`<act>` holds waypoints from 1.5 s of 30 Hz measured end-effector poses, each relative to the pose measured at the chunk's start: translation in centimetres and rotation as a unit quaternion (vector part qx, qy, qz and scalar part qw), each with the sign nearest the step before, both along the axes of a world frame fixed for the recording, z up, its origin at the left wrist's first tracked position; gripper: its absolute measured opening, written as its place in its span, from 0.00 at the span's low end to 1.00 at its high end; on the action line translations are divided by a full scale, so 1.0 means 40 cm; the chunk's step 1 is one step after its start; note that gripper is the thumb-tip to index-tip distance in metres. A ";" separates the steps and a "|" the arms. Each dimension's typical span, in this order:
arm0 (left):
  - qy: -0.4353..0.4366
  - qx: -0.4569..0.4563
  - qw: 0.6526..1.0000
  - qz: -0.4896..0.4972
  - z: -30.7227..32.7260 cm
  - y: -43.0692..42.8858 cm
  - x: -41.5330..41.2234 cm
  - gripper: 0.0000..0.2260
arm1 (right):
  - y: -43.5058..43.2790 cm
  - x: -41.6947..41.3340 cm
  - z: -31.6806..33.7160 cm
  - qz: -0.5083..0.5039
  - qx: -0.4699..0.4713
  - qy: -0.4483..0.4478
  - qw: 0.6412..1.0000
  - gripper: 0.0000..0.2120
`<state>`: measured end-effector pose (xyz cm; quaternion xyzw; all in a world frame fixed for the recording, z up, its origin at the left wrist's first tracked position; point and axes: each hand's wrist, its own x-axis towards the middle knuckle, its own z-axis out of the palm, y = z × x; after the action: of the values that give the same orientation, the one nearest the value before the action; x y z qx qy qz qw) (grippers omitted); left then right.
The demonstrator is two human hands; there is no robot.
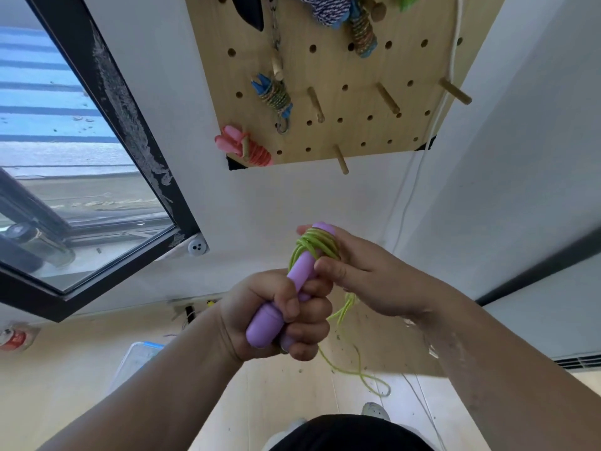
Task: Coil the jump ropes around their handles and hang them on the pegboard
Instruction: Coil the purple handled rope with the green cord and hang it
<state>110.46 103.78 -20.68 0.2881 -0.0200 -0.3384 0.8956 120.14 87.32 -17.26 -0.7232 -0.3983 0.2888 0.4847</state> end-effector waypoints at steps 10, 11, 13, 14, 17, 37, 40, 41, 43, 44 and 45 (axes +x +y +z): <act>-0.043 -0.078 0.996 -0.018 -0.019 -0.041 -0.008 0.11 | 0.011 -0.043 -0.013 -0.010 0.146 0.128 0.981 0.21; -0.047 -0.080 0.995 -0.022 -0.022 -0.043 -0.012 0.11 | 0.007 -0.045 -0.012 -0.003 0.148 0.138 0.979 0.20; -0.049 -0.085 0.995 -0.032 -0.025 -0.047 -0.022 0.11 | 0.000 -0.048 -0.006 0.010 0.151 0.158 0.976 0.20; -0.048 -0.092 0.994 -0.038 -0.027 -0.052 -0.028 0.11 | -0.003 -0.048 -0.001 0.016 0.147 0.147 0.978 0.18; -0.051 -0.121 0.990 -0.053 -0.028 -0.066 -0.040 0.11 | -0.002 -0.048 0.006 0.010 0.121 0.052 0.991 0.12; -0.238 0.784 0.429 0.380 -0.069 -0.086 -0.040 0.16 | 0.043 -0.068 -0.096 -0.282 0.109 0.072 0.950 0.12; -0.197 0.745 0.507 0.387 -0.054 -0.076 -0.041 0.12 | 0.024 -0.054 -0.102 -0.243 0.082 0.107 0.961 0.33; -0.184 0.732 0.530 0.387 -0.049 -0.071 -0.041 0.11 | 0.018 -0.049 -0.100 -0.227 0.067 0.110 0.965 0.38; -0.156 0.705 0.574 0.387 -0.039 -0.062 -0.040 0.11 | 0.003 -0.039 -0.095 -0.206 0.052 0.127 0.969 0.43; -0.133 0.683 0.602 0.391 -0.034 -0.058 -0.038 0.10 | -0.005 -0.036 -0.090 -0.198 0.047 0.135 0.970 0.43; -0.109 0.655 0.634 0.397 -0.031 -0.055 -0.036 0.10 | -0.014 -0.034 -0.088 -0.192 0.039 0.137 0.971 0.40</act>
<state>109.04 101.58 -21.93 0.8141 0.2258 0.1594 0.5108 118.77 86.77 -20.76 -0.7198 -0.1931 0.2711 0.6092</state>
